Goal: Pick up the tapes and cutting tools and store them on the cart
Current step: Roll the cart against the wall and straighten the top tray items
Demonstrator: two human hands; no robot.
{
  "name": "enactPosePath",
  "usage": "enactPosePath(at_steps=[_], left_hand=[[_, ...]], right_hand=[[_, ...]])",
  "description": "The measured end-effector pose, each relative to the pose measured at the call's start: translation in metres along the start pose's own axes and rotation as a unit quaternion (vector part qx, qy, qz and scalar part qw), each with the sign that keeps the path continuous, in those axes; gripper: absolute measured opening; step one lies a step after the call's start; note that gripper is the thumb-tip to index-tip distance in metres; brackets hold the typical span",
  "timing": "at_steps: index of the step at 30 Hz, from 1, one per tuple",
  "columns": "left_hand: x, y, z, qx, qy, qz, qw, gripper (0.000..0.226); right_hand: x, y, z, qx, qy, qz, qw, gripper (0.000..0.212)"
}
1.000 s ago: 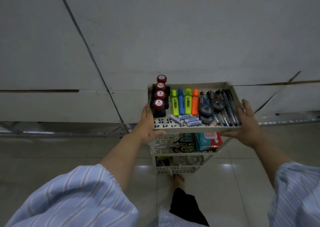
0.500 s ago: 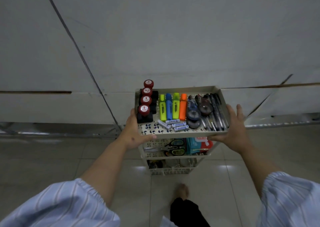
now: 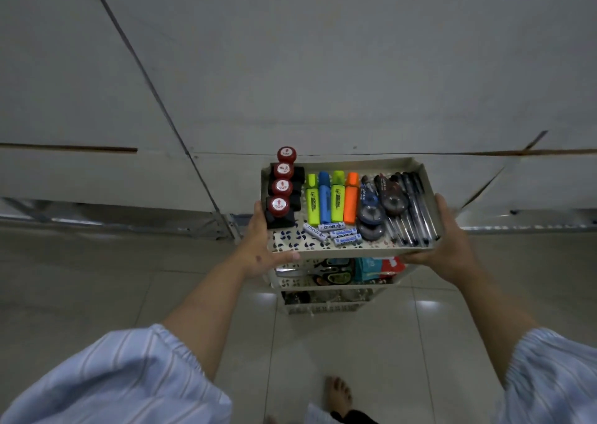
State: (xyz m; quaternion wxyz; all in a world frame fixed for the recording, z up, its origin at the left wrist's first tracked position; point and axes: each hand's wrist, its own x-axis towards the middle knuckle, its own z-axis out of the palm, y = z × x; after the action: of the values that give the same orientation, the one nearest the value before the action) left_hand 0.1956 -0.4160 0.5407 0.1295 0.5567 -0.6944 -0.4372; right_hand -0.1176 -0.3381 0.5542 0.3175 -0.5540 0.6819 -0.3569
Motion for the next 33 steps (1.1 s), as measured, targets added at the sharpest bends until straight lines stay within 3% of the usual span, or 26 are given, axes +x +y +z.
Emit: enactPosePath(at_steps=[9,16,25,33], left_hand=[[0.046,0.041,0.025,-0.016,-0.052,0.078,0.995,0.116],[0.058,0.039,0.023,-0.032,-0.027,0.099,0.994,0.11],[0.044,0.038,0.04,-0.077,0.06,0.074,0.993,0.103],[0.058,0.048,0.039,-0.101,0.067,0.07,0.99,0.103]], right_hand=[[-0.032,0.026,-0.032,0.014,0.08,0.043,0.996,0.114],[-0.013,0.026,-0.039,0.036,0.048,0.029,0.998,0.113],[0.029,0.03,-0.054,-0.057,-0.005,-0.005,0.998,0.118],[0.057,0.036,-0.062,-0.091,-0.007,-0.024,0.996,0.119]])
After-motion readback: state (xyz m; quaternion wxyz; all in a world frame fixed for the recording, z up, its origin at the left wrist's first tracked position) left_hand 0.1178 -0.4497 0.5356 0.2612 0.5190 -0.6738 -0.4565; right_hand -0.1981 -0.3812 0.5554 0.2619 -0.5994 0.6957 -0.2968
